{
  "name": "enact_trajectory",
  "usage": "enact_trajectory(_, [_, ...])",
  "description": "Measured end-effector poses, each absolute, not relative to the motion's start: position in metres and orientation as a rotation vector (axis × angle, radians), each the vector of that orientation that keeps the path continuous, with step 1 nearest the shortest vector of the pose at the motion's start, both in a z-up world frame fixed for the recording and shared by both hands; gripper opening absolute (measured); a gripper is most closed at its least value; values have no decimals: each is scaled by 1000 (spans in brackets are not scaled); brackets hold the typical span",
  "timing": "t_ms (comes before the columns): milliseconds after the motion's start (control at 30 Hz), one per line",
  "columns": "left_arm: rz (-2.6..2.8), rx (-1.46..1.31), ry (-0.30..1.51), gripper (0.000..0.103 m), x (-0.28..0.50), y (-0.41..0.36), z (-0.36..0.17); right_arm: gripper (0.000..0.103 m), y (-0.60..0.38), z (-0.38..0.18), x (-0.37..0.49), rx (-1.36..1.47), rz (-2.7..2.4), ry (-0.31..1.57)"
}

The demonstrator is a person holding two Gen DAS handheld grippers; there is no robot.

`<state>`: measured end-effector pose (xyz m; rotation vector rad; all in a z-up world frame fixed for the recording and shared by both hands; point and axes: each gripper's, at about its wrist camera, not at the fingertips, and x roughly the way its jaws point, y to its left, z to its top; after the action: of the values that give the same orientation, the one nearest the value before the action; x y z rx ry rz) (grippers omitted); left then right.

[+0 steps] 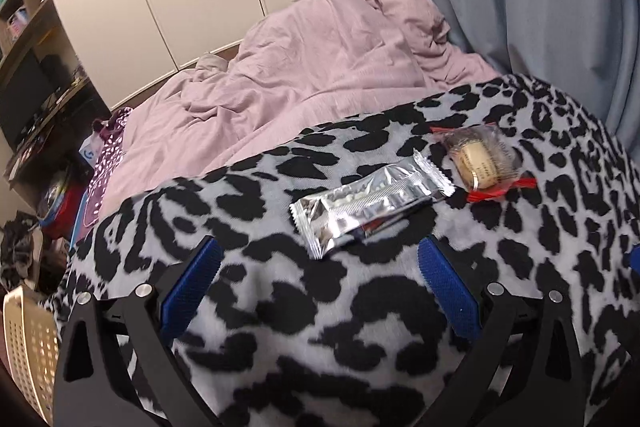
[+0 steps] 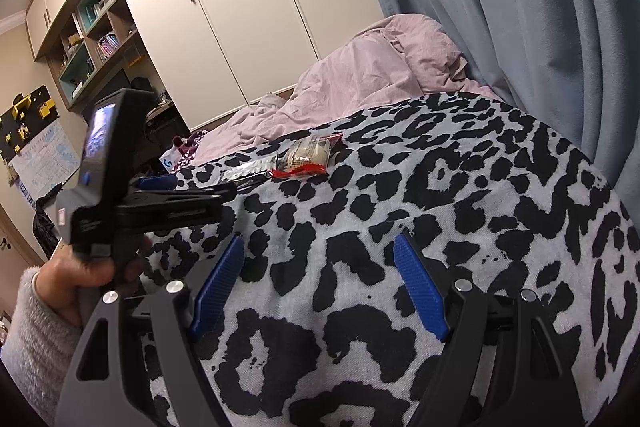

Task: Organize snacks
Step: 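Lower the left gripper onto the silver bar and close on it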

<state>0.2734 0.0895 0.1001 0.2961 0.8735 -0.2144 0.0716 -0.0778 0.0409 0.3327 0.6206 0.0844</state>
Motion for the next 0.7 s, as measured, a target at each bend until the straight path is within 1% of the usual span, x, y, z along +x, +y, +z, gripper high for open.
enact_trajectory(300, [-220, 356, 891, 100, 297, 77, 91, 77, -78, 34, 81, 342, 90, 640])
enact_trajectory(667, [-281, 296, 918, 100, 311, 80, 89, 77, -78, 33, 84, 350, 95, 639])
enact_trajectory(700, [-291, 299, 915, 95, 311, 80, 89, 77, -78, 33, 84, 351, 95, 639])
